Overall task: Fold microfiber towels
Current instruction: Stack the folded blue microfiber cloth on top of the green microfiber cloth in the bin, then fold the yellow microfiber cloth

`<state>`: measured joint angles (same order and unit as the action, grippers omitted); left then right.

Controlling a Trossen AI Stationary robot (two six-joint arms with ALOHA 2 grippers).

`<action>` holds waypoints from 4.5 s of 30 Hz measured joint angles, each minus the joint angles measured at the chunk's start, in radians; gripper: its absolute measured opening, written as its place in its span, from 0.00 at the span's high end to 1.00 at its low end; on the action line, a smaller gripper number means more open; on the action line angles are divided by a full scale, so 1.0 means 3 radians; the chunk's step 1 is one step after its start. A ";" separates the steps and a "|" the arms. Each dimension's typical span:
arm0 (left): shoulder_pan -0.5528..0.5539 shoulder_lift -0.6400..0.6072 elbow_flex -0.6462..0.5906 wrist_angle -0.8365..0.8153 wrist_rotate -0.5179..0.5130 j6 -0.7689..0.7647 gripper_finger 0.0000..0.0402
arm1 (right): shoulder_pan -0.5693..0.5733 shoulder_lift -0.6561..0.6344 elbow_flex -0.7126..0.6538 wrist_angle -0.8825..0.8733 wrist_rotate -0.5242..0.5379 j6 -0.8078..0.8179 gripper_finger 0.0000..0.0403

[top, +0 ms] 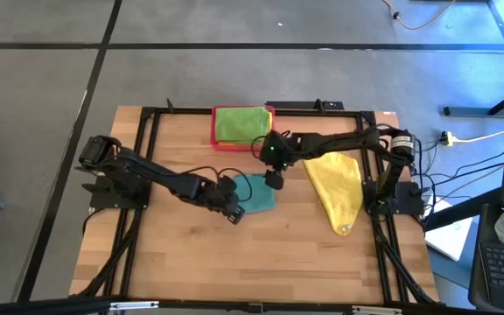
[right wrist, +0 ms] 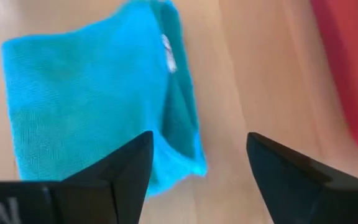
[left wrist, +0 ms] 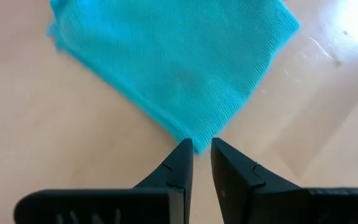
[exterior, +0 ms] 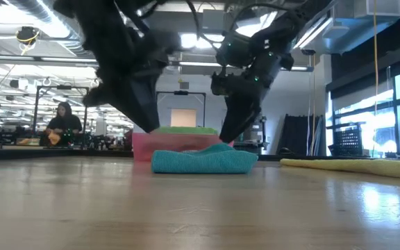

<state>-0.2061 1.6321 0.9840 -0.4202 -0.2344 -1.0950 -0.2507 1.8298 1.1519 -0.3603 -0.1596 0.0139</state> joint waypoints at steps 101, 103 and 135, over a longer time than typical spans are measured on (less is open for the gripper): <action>-0.1140 -0.0320 0.0065 -0.0028 -0.0406 -0.1504 0.88 | -0.0920 0.1067 0.1566 0.0279 0.0207 -0.1984 0.88; -0.1123 -0.0320 0.0065 -0.0046 -0.0404 -0.1503 0.88 | -0.0924 0.1064 0.1566 0.0281 0.0207 -0.2002 0.87; -0.0612 -0.0762 0.0062 -0.0026 -0.1049 -0.0574 0.88 | -0.1207 0.0370 0.2365 -0.1718 -0.0316 -0.0836 0.41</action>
<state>-0.3896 1.4034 1.0027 -0.4280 -0.5492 -1.2671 -0.6127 1.9407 1.8614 -0.8755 -0.2545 -0.2371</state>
